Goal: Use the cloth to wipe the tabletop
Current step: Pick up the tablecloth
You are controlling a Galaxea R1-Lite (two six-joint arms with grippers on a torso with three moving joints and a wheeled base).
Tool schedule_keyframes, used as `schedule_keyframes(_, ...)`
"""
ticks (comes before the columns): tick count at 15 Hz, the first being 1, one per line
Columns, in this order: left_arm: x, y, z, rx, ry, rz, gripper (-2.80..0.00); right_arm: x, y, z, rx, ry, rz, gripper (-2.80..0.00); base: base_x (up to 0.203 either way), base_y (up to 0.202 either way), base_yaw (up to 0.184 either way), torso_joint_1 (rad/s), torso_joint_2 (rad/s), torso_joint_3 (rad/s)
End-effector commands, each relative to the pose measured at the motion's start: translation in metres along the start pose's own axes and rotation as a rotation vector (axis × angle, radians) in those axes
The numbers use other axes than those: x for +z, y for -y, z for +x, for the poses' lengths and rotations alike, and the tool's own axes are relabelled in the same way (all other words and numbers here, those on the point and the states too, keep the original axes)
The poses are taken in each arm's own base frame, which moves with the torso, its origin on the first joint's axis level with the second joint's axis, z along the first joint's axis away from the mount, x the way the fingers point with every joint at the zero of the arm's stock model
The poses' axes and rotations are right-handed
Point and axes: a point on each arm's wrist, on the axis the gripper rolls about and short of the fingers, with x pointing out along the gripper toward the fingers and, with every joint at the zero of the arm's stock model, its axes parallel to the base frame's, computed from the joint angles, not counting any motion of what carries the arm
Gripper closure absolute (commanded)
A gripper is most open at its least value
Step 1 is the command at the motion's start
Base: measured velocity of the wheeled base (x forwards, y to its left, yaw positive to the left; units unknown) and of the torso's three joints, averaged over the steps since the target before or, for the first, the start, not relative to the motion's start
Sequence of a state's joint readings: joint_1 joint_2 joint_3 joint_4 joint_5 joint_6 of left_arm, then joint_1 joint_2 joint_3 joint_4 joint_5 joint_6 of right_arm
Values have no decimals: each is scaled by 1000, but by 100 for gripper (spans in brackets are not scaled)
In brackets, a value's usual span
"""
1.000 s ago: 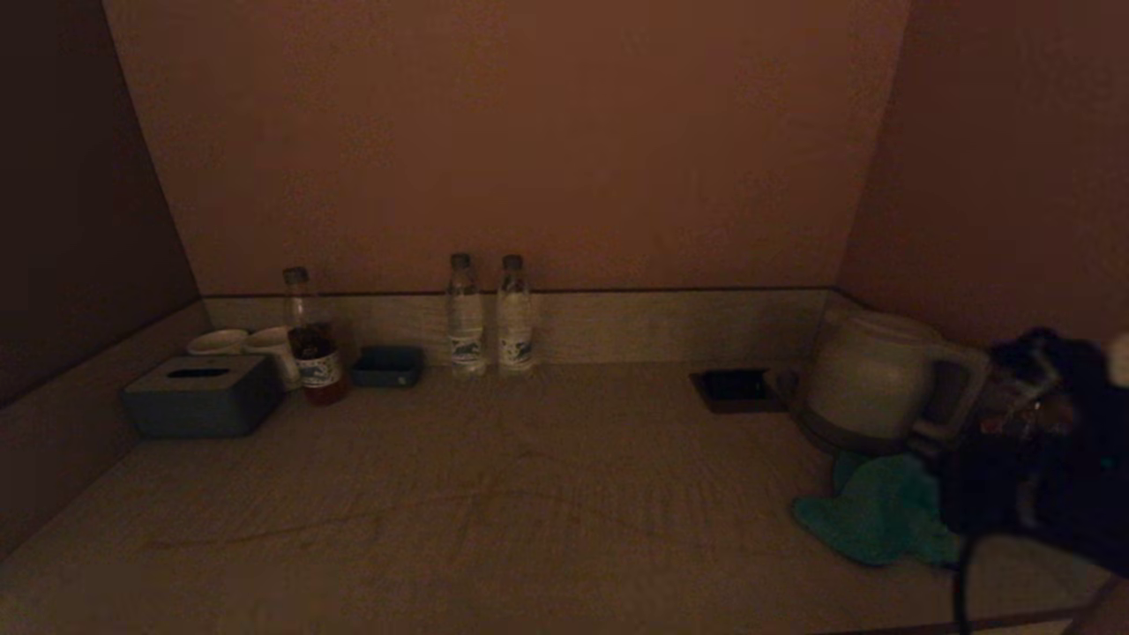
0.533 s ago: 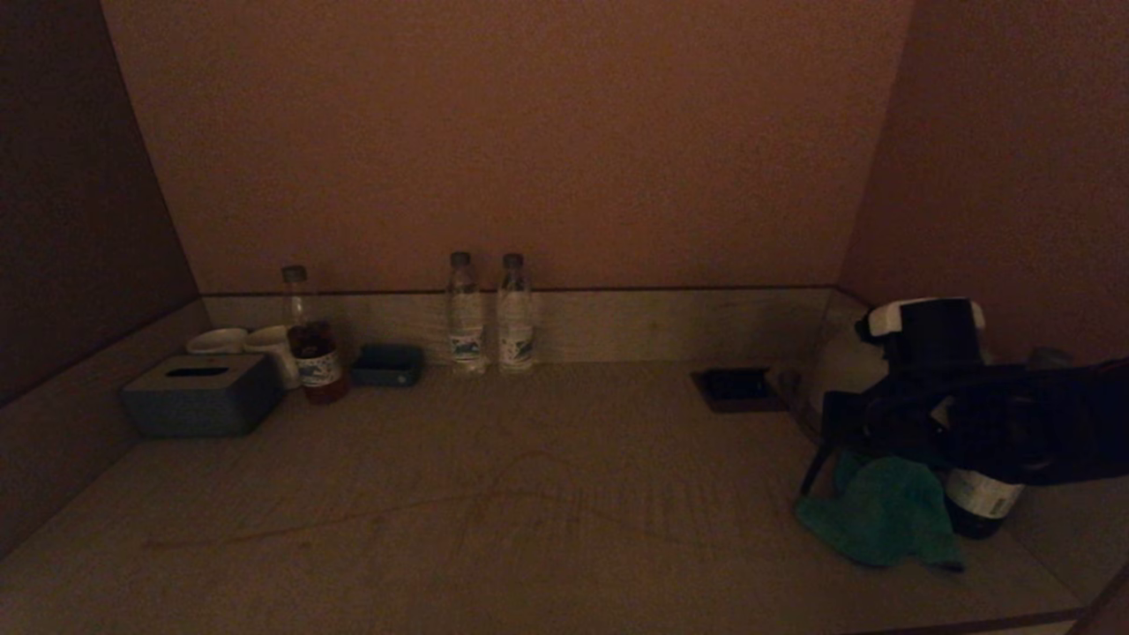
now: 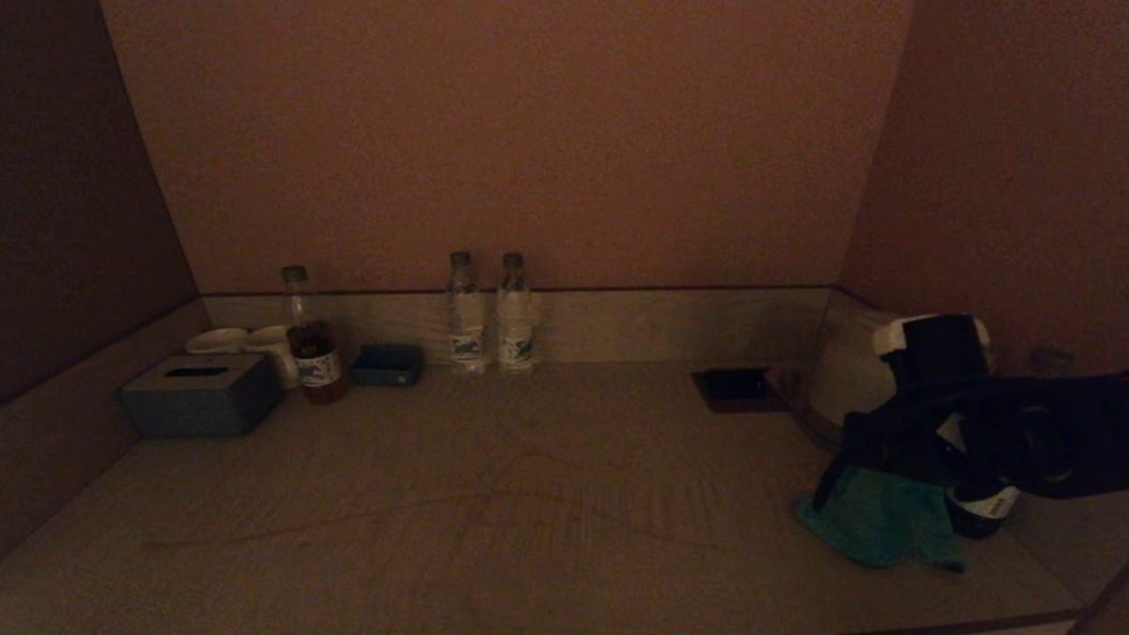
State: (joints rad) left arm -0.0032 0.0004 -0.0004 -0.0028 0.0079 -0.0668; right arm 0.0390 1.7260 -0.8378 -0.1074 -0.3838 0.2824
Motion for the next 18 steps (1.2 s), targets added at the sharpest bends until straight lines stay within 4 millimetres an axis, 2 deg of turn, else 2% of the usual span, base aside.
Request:
schedule_keyframes(1,0,0,0,0,2,-1,0,-12,4,-2,-20,-55,-9,0,0,0,0,0,0,0)
schedule_keyframes(2,0,0,0,0,0,-1,0,-17,4,1,-23,-72,-3,-280,0,0,0,0,0,0)
schedule_keyframes(12,0,0,0,0,0,-1,0,-22,-3,19,-9,-122,9,-280,0,0,0,0,0,0)
schedule_keyframes(15,0,0,0,0,1,-1,0,-27,-7,47,-28,-154,9,-280,0,0,0,0,0,0)
schedule_keyframes(18,0,0,0,0,0,-1,0,-28,-9,56,-34,-159,12,-280,0,0,0,0,0,0)
